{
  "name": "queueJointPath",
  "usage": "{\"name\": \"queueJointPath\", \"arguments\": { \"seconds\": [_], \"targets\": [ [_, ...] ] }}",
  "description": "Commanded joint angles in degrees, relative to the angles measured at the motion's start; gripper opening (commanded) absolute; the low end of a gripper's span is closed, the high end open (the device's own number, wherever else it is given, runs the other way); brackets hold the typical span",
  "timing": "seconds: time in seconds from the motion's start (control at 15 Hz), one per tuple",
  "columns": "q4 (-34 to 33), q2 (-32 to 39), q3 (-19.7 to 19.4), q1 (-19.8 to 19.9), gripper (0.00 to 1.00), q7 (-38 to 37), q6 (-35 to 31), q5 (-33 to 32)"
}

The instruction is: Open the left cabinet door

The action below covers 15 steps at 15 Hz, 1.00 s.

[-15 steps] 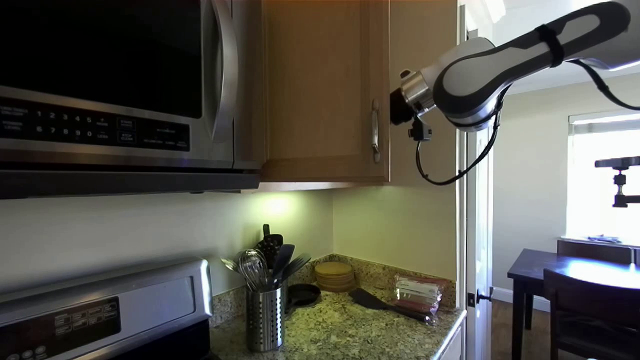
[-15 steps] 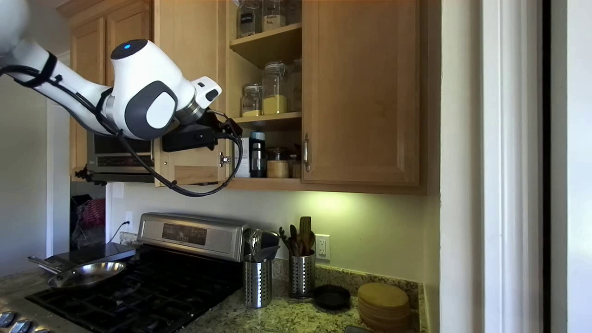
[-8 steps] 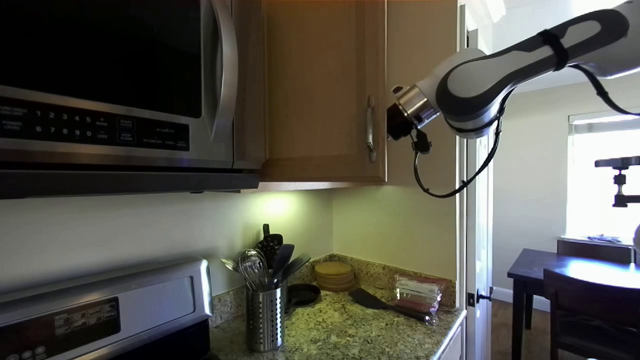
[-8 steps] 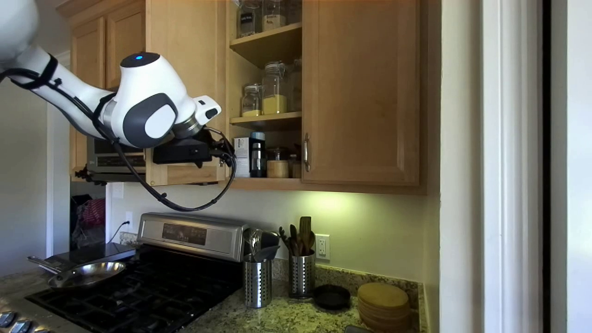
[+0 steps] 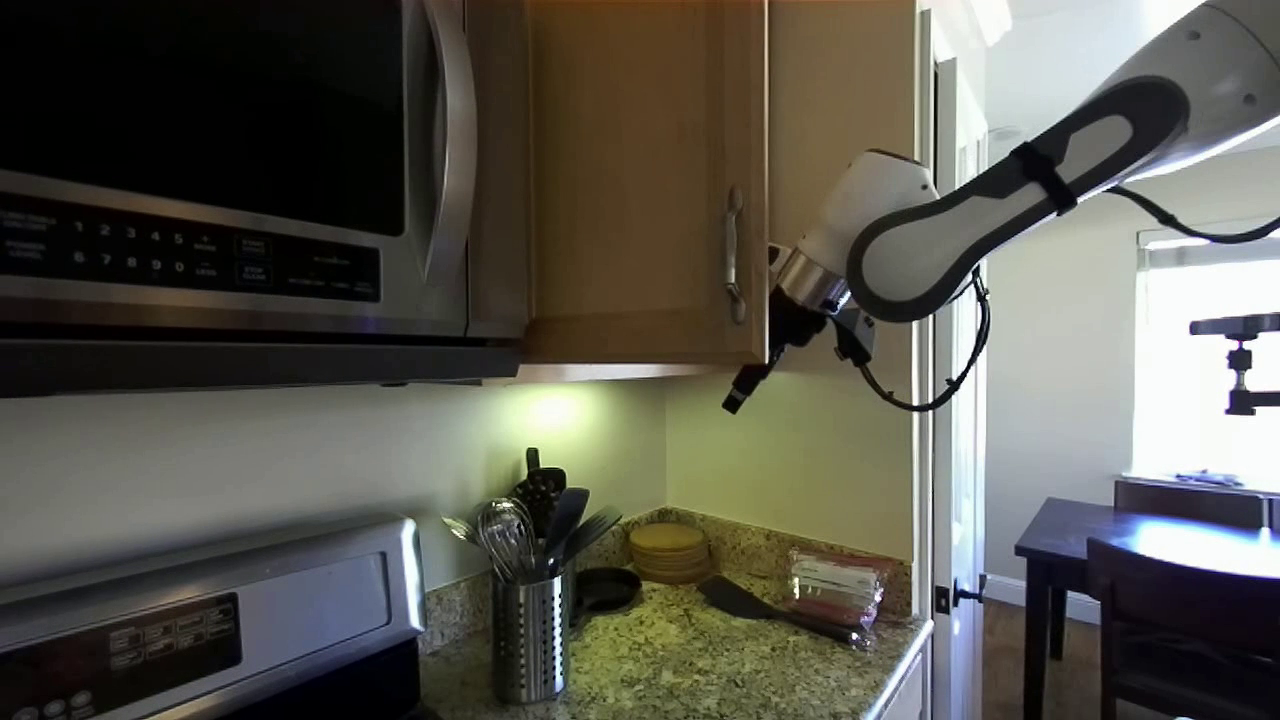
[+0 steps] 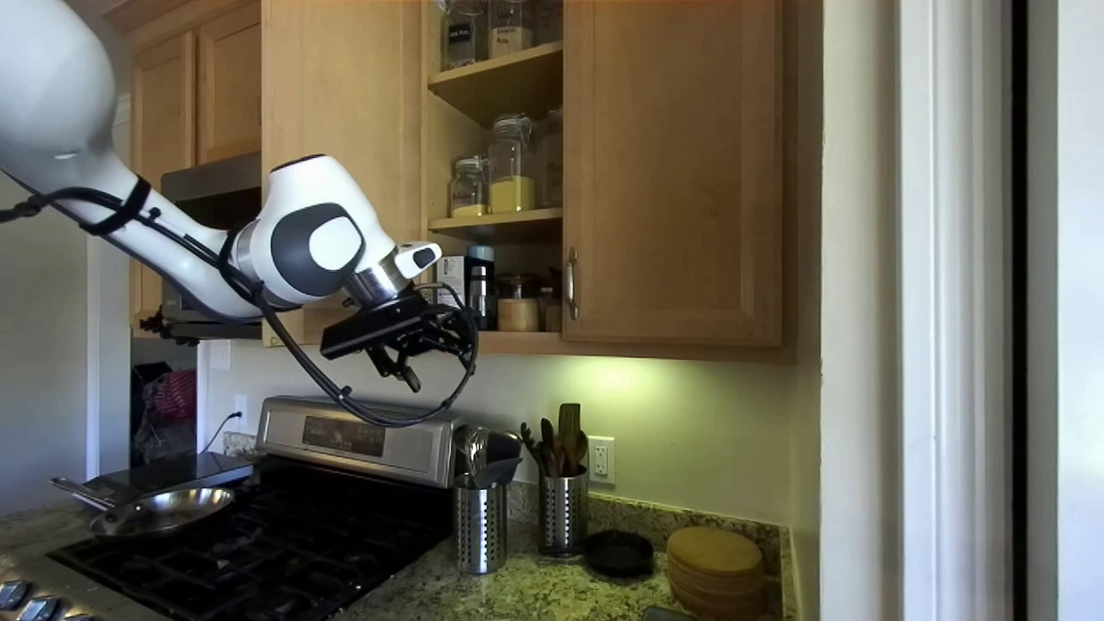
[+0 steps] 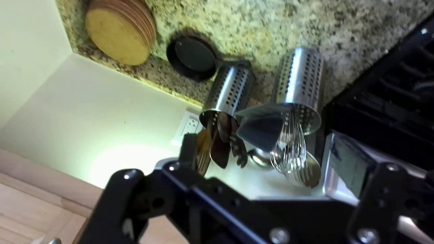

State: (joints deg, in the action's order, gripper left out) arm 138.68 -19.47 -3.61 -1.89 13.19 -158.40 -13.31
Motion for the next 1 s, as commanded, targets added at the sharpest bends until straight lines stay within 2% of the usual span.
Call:
{"name": "queueJointPath", "arguments": {
  "seconds": [0.0,0.27,0.67,0.93],
  "targets": [
    [-1.3,0.1,6.1,6.0,1.0,-4.6,10.2,-9.0],
    [-1.1,1.1,8.2,4.9,1.0,-4.3,23.2,-12.3],
    [-5.5,6.3,7.6,2.5,1.0,-1.9,44.1,-7.6],
    [-8.5,8.7,6.7,2.6,1.0,-3.4,49.2,-4.9]
  ]
}}
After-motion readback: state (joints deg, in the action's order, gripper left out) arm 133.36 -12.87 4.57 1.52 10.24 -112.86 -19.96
